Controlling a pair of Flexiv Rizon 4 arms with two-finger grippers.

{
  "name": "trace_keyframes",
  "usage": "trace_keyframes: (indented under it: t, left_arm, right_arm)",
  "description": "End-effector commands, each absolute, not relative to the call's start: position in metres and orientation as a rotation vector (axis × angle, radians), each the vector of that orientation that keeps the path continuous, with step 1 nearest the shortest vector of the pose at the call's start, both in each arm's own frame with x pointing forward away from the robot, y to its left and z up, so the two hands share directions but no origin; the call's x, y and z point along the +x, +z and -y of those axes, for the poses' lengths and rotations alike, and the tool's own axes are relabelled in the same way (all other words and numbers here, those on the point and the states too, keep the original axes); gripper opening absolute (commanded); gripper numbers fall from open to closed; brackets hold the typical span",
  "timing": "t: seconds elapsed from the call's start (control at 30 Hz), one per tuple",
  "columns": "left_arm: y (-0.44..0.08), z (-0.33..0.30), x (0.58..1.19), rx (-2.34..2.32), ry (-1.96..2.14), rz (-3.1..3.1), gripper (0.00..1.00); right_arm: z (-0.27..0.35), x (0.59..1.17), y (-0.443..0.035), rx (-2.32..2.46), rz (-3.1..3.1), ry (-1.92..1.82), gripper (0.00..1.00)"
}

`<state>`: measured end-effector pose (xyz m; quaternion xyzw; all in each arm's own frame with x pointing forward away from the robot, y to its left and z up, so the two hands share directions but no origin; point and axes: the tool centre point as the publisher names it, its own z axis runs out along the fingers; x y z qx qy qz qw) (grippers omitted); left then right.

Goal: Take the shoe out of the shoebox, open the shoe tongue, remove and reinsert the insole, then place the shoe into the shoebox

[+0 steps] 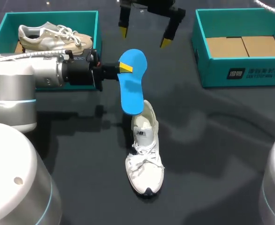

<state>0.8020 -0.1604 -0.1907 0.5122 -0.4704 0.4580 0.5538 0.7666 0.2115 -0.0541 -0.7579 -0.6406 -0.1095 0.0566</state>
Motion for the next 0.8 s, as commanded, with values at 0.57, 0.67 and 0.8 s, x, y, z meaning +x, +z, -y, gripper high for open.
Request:
trace_keyframes:
  t: [0.57,0.67,0.8]
  left_arm:
    - [-0.191,0.161,0.802,1.212,1.083,1.112,0.00]
    - [-0.191,0.161,0.802,1.212,1.083,1.112,0.00]
    - [-0.191,0.161,0.802,1.212,1.083,1.112,0.00]
  right_arm:
    - [-0.177,0.761,-0.084,-1.877,1.527,-0.917,1.00]
    - [-0.175,0.761,-0.086,-1.866,1.505,-0.925,1.00]
    - [-0.170,0.759,-0.091,-1.823,1.464,-0.953,1.00]
